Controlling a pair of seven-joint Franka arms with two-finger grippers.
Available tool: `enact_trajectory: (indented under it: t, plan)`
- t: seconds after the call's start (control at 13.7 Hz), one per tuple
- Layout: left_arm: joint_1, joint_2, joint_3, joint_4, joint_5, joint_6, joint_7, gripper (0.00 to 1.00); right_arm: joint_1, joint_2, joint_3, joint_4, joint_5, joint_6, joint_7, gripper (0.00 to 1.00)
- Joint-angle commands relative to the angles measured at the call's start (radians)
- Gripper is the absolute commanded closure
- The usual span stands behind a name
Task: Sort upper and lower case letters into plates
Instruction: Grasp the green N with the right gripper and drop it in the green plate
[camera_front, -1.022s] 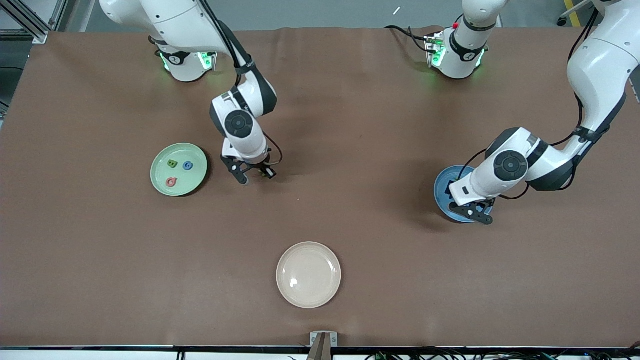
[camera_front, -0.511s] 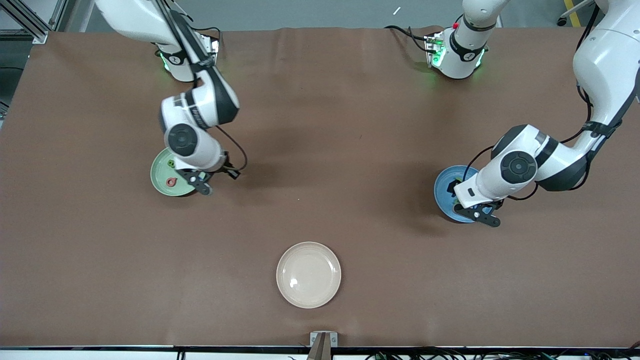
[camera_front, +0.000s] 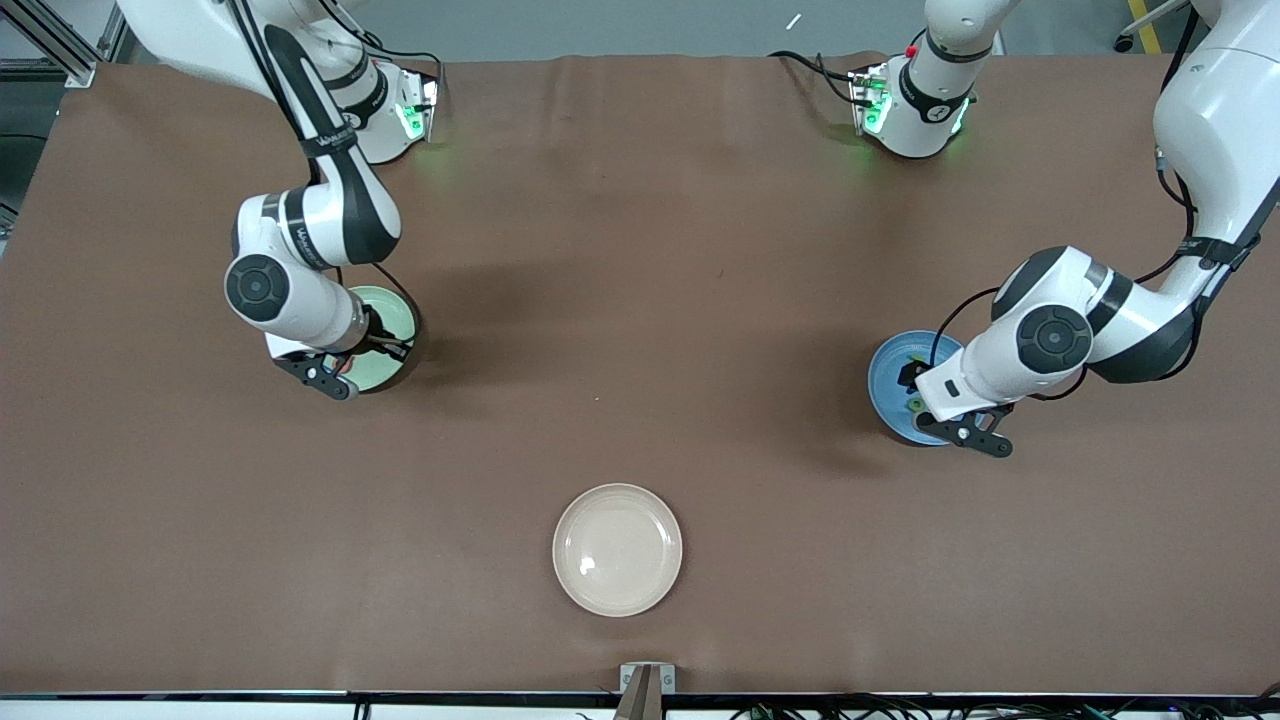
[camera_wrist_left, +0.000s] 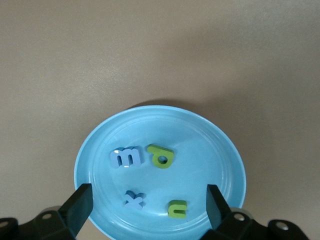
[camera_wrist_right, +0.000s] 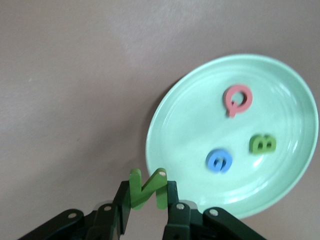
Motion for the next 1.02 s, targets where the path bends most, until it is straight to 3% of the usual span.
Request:
enact_trajectory:
  t: [0.0, 0.07, 0.15, 0.44, 0.73, 0.8, 0.95]
  plan:
    - [0.002, -0.054, -0.018, 0.06, -0.113, -0.086, 0.104, 0.0, -0.06, -0.022, 0.017, -0.08, -0.011, 0.086, -0.089, 1.0]
    - [-0.012, -0.095, 0.002, 0.067, -0.214, -0.09, 0.194, 0.0, -0.068, -0.021, 0.017, -0.092, -0.011, 0.12, -0.109, 1.0]
    - [-0.049, -0.158, 0.067, 0.065, -0.305, -0.088, 0.267, 0.0, -0.082, -0.016, 0.017, -0.11, -0.011, 0.163, -0.127, 1.0]
    - [-0.415, -0.391, 0.503, 0.053, -0.665, -0.07, 0.439, 0.0, -0.094, 0.008, 0.019, -0.141, -0.011, 0.228, -0.153, 1.0]
    - [-0.728, -0.5, 0.82, -0.021, -0.876, -0.032, 0.459, 0.0, -0.091, 0.037, 0.02, -0.143, -0.011, 0.24, -0.153, 0.99]
    - [-0.774, -0.519, 0.873, -0.024, -0.891, -0.033, 0.477, 0.0, -0.091, 0.04, 0.02, -0.143, -0.011, 0.241, -0.153, 0.99]
    - [-0.798, -0.551, 0.899, -0.038, -0.898, -0.033, 0.481, 0.0, -0.088, 0.048, 0.02, -0.143, -0.011, 0.246, -0.153, 0.96]
